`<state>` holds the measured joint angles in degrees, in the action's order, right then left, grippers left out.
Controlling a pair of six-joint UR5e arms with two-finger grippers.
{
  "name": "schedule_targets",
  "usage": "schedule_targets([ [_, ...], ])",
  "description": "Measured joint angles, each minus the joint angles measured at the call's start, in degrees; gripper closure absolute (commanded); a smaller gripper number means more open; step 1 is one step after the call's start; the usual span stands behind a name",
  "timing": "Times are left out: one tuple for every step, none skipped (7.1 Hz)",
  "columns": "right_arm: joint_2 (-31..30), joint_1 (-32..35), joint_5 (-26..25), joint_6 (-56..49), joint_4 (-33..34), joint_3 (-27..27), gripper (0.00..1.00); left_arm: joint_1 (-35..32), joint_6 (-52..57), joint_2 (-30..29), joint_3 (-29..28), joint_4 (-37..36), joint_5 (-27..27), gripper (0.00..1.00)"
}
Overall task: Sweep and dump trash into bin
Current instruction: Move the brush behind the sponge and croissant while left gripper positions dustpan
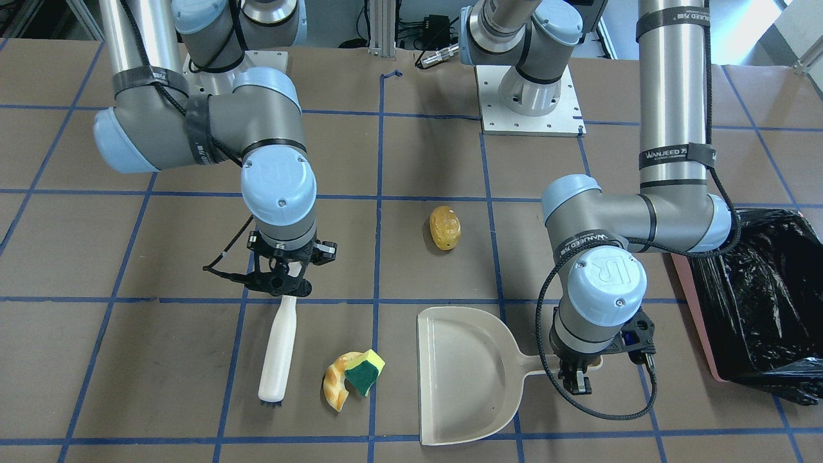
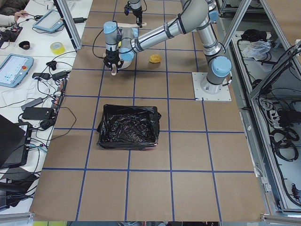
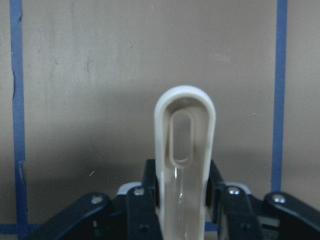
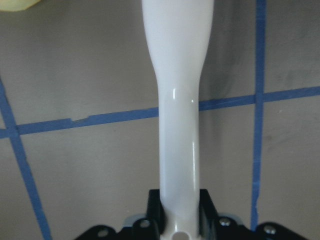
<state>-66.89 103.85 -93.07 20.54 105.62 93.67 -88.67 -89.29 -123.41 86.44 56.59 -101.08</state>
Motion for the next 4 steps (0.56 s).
schedule_targets([
  [1.6, 1.1, 1.7, 1.3, 0.8, -0.7, 0.83, 0.0, -0.3, -0.2, -0.1, -0.1, -0.4, 1.00],
  [3.5, 2.3, 2.5, 2.6, 2.2, -1.7, 0.84, 0.0, -0.4, -0.3, -0.2, -0.2, -1.0, 1.00],
  [5.4, 3.6, 3.1, 4.8, 3.4, -2.9, 0.84, 0.0, -0.4, -0.3, -0.2, -0.2, -1.3, 1.00],
  [6.8, 4.5, 5.0, 7.8, 3.9, -4.1, 0.85, 0.0, -0.3, -0.3, -0.3, -0.3, -1.9, 1.00],
])
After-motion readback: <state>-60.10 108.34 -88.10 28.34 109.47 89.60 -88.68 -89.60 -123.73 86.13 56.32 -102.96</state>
